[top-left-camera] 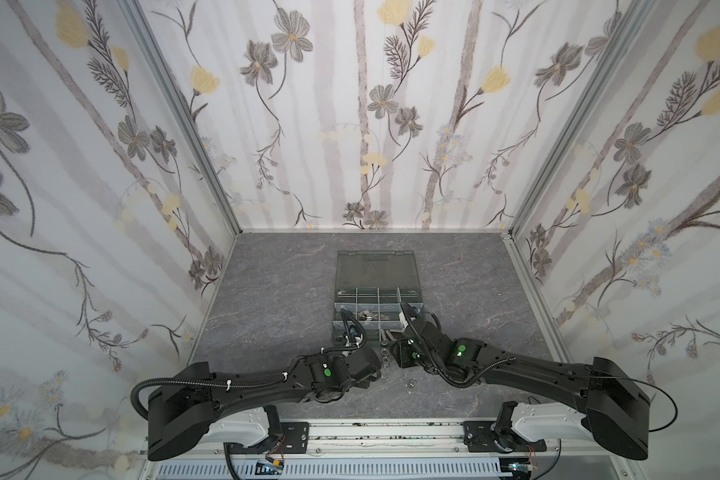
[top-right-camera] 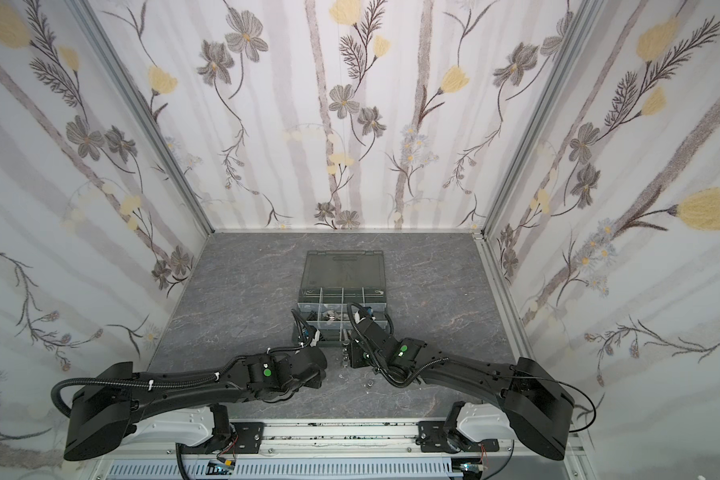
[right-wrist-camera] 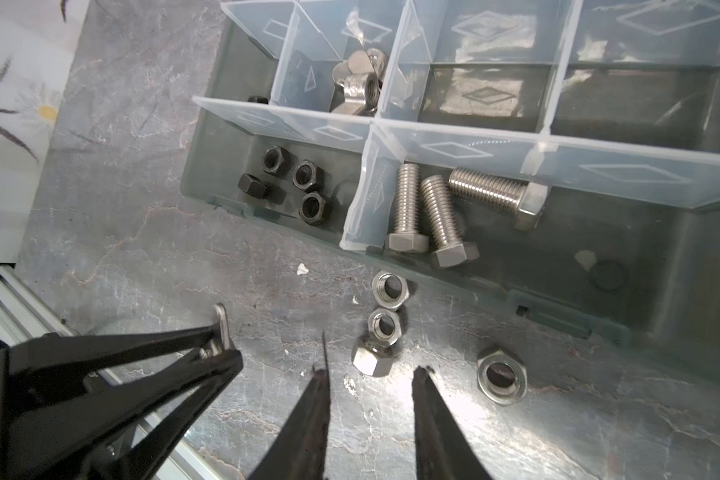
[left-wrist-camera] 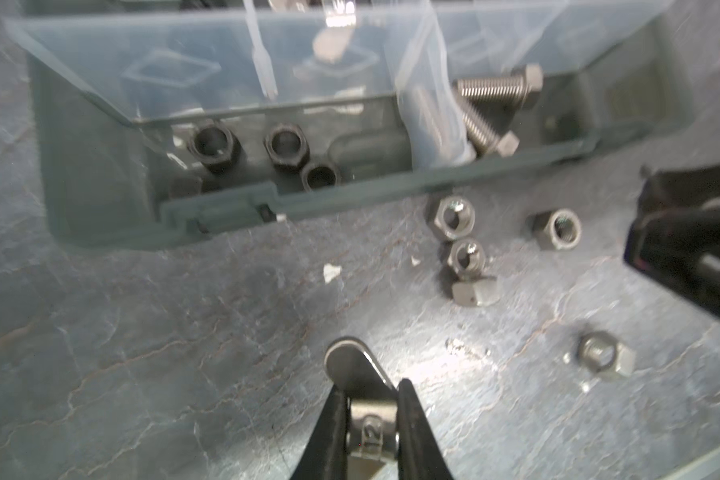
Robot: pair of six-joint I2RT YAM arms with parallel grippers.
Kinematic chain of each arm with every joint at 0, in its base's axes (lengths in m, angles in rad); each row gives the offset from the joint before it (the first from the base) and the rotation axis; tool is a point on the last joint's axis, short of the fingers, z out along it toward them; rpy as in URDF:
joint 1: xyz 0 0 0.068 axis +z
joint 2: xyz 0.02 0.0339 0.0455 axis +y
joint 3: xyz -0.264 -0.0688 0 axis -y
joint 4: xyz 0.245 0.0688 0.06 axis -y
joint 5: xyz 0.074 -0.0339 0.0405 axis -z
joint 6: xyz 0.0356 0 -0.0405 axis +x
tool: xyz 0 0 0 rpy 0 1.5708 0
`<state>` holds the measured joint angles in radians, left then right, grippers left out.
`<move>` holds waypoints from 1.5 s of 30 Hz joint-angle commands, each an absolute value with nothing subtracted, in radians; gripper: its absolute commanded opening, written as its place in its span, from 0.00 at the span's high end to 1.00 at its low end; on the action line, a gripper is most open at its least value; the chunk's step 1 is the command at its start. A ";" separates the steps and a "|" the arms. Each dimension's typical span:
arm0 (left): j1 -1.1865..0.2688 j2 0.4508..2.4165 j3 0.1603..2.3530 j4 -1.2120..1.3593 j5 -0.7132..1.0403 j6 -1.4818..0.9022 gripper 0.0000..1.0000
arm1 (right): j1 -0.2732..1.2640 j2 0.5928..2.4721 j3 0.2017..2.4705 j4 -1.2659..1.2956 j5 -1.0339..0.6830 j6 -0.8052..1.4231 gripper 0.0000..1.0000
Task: Sort the screws and nuts into containers
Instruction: 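Lift the silver wing nut with the left gripper over the wing nut compartment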
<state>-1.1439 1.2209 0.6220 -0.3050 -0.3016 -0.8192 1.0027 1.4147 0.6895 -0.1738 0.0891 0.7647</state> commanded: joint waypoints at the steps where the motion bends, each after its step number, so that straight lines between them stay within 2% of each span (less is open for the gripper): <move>1: -1.091 1.207 0.650 -0.200 -0.314 -0.808 0.82 | 0.996 1.377 0.686 -0.173 0.125 0.761 0.65; 11: -0.935 1.302 0.735 -0.118 -0.194 -0.713 0.82 | 0.985 1.315 0.655 -0.191 0.147 0.786 0.65; 20: -0.857 1.399 0.812 -0.079 -0.130 -0.651 0.82 | 0.982 1.286 0.659 -0.217 0.149 0.785 0.65; 33: -0.770 1.563 0.922 -0.071 -0.087 -0.586 0.81 | 1.005 1.176 0.584 -0.261 0.176 0.854 0.64; 42: -0.737 1.661 0.995 -0.064 -0.064 -0.570 0.79 | 1.003 1.191 0.585 -0.264 0.174 0.853 0.64; 45: -0.735 1.679 1.004 -0.064 -0.061 -0.560 0.74 | 1.003 1.201 0.589 -0.259 0.173 0.854 0.64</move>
